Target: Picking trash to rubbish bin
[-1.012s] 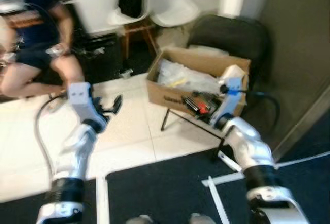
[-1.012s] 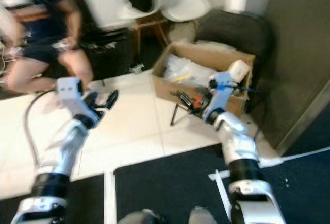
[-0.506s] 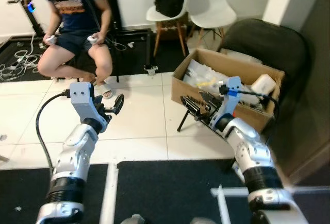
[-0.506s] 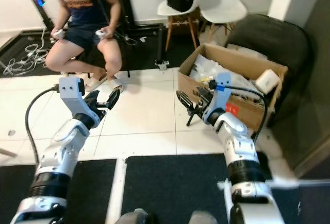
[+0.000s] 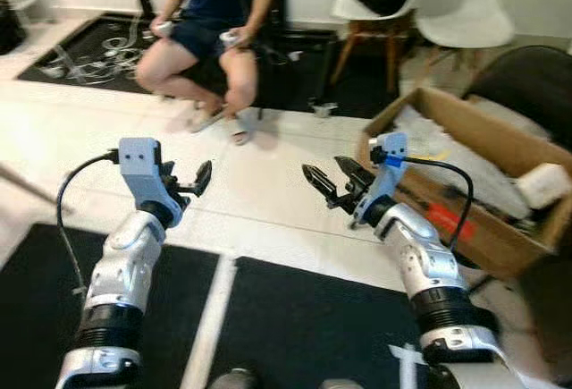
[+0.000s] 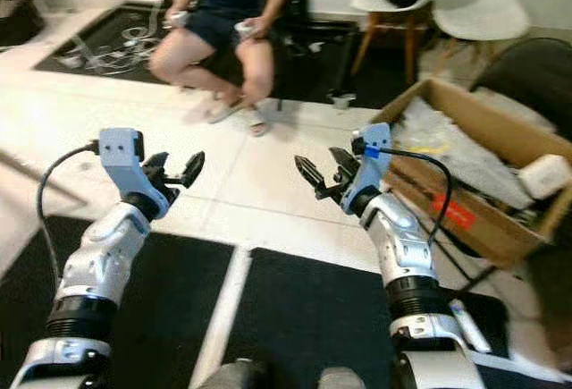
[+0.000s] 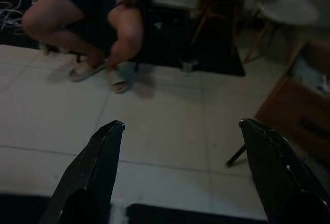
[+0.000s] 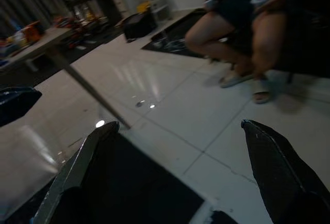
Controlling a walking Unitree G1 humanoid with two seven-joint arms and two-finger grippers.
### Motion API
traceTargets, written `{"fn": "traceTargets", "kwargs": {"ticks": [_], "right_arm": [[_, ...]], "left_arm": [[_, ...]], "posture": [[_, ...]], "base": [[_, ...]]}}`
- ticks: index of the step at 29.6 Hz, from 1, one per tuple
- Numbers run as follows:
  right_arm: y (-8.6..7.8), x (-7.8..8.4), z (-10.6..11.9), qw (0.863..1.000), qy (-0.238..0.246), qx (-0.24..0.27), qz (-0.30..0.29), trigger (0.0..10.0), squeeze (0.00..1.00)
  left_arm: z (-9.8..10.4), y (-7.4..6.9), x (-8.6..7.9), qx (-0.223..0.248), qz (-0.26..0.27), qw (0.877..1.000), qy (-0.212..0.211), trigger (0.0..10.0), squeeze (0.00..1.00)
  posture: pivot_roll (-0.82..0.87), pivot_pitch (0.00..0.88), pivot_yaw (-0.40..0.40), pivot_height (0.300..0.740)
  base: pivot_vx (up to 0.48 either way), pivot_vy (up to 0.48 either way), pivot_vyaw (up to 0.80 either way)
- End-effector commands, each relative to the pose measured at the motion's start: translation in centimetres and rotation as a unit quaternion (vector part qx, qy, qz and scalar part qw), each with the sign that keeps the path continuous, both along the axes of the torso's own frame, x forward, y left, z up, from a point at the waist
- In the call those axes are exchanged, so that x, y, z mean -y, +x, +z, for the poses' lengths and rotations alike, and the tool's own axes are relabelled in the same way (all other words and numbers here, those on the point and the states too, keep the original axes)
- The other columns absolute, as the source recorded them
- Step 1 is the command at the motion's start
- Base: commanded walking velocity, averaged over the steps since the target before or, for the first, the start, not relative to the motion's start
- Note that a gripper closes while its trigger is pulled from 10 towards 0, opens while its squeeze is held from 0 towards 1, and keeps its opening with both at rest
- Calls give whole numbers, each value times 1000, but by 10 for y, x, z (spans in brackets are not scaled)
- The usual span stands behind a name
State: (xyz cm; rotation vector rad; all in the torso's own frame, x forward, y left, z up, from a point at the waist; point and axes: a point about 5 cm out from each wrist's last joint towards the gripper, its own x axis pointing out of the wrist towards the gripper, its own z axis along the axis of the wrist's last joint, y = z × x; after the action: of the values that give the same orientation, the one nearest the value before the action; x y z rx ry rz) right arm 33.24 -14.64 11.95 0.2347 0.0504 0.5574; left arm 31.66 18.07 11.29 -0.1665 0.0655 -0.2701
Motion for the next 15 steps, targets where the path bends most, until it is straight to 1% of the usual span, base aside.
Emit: {"fn": "traceTargets", "kwargs": {"ticks": [1,3,8,9,11,15], "right_arm": [[0,0,1,1000,-3,4,-1,10000,0],[1,2,2,1000,-5,7,-12,10000,0],[2,7,2,999,-7,9,-35,10000,0],[3,11,2,999,-8,10,-49,10000,0],[4,13,1,998,-4,8,-61,10000,0],[4,11,0,998,-2,8,-62,10000,0]], "left_arm": [[-4,-1,2,-5,-21,999,25,10000,0],[-4,0,6,-4,-37,999,34,10000,0],[-4,1,8,-4,-44,998,41,10000,0],[-4,2,8,-4,-45,998,42,10000,0],[-5,2,7,-7,-45,998,35,10000,0],[-7,2,3,-12,-44,999,29,10000,0]], "posture": [[-111,0,53,740],[-115,0,52,740],[-118,0,55,740],[-119,0,64,740],[-117,0,77,740],[-113,0,107,740]], "base": [[0,0,744],[0,0,747],[0,0,745],[0,0,744],[0,0,744],[0,0,750]]}}
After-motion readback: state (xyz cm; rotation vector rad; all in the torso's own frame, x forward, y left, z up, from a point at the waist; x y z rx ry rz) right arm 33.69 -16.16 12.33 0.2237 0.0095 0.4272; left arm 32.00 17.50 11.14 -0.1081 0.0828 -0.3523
